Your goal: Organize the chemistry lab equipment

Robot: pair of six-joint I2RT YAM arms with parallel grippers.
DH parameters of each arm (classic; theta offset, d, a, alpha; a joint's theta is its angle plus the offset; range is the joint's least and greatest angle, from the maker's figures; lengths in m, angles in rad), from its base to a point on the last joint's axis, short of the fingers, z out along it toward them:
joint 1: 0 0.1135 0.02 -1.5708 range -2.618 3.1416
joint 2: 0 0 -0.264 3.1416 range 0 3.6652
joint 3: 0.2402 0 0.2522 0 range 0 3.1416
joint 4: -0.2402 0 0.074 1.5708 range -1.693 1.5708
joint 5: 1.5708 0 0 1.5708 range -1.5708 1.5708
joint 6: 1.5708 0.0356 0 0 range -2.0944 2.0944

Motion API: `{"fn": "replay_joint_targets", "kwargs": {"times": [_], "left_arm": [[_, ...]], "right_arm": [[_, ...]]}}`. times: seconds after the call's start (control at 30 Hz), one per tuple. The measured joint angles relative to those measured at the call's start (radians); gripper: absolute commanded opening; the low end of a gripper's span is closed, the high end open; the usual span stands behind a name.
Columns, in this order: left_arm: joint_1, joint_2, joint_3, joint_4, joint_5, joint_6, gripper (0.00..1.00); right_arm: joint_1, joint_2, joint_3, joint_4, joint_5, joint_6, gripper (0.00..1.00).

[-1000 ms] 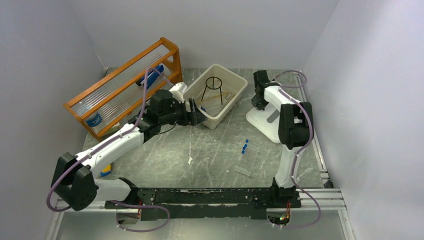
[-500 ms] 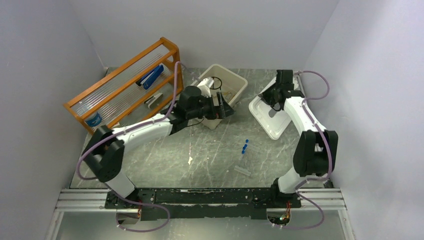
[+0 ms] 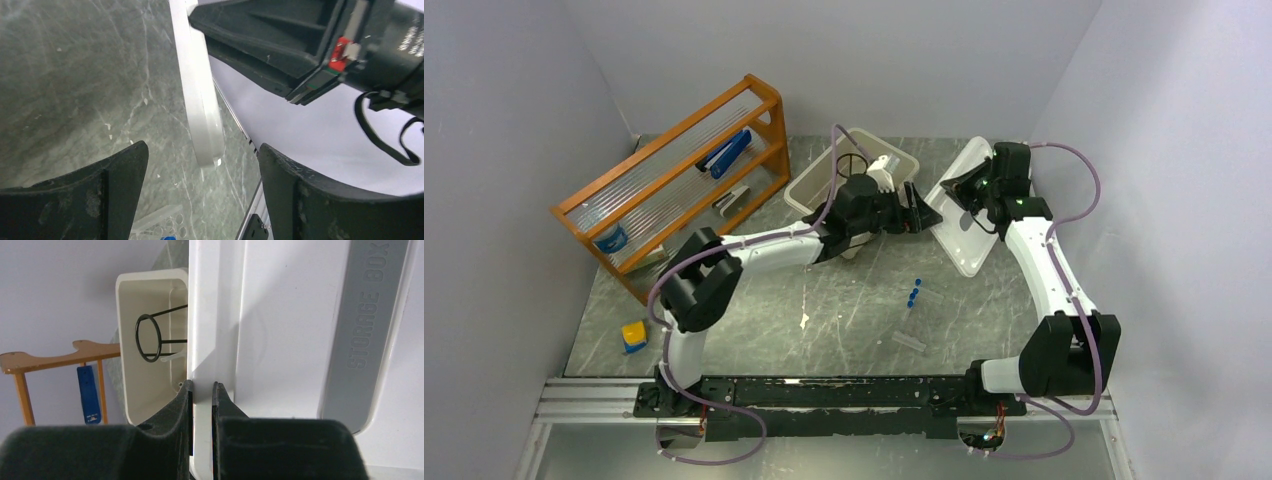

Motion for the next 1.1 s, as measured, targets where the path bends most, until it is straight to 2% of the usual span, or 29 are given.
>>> {"fn": "replay_joint_targets", "kwargs": {"times": [0.33, 0.37, 0.4, 0.43, 0.57, 0.63, 0.73, 0.83, 0.97, 1.1], "left_arm": [[-0.028, 0.072, 0.033, 0.094, 0.001, -0.039, 0.28], [-0.029, 0.072, 0.035, 0.106, 0.001, -0.043, 0.2], [-0.03, 0.072, 0.038, 0.119, 0.001, -0.042, 0.08], [-0.03, 0.072, 0.039, 0.123, 0.0, -0.042, 0.05], [-0.031, 0.067, 0.039, 0.129, -0.001, -0.027, 0.05], [-0.024, 0.055, 0.032, 0.126, 0.003, -0.021, 0.05], [-0.008, 0.008, 0.008, 0.087, 0.023, -0.023, 0.05], [0.039, -0.078, 0.0, 0.029, 0.065, -0.034, 0.05], [0.137, -0.225, 0.0, -0.039, 0.11, -0.045, 0.05], [0.248, -0.327, 0.0, -0.073, 0.153, -0.059, 0.05]], "right_arm": [[0.0, -0.027, 0.001, -0.006, -0.074, 0.011, 0.0], [0.0, -0.032, 0.001, -0.006, -0.084, 0.016, 0.0], [0.0, -0.036, 0.001, -0.005, -0.091, 0.021, 0.0], [-0.001, -0.039, 0.001, -0.001, -0.094, 0.023, 0.05], [-0.006, -0.05, 0.002, 0.002, -0.109, 0.023, 0.44], [-0.007, -0.063, 0.002, 0.0, -0.121, 0.018, 0.54], [-0.007, -0.109, 0.003, 0.002, -0.146, -0.015, 0.6], [-0.01, -0.169, 0.013, 0.01, -0.176, -0.048, 0.62], [-0.01, -0.23, 0.043, 0.045, -0.224, -0.085, 0.62], [-0.01, -0.252, 0.077, 0.043, -0.209, -0.127, 0.62]]}}
